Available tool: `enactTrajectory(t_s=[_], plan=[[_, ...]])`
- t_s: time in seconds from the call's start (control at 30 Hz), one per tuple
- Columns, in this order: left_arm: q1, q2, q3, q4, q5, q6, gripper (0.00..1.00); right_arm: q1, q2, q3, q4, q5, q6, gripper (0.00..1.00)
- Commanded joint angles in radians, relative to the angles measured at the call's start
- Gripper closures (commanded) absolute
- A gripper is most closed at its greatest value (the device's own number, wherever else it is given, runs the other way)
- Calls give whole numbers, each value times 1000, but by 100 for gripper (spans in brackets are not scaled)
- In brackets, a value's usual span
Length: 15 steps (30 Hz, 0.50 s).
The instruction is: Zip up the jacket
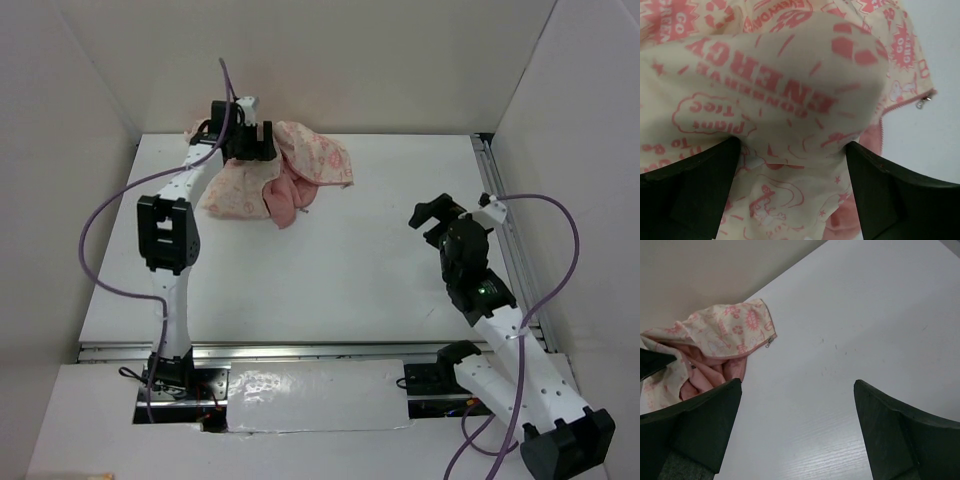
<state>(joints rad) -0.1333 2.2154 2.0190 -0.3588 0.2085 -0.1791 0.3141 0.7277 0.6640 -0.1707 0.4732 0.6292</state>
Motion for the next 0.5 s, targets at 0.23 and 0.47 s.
enactTrajectory(t_s=[0.23, 0.47], plan=[[-31, 107, 97, 10, 54, 3, 100, -6, 111, 51, 45, 19, -23, 0], [-95, -346, -186, 138, 210, 38, 100, 0, 92, 48, 50, -10, -23, 0]])
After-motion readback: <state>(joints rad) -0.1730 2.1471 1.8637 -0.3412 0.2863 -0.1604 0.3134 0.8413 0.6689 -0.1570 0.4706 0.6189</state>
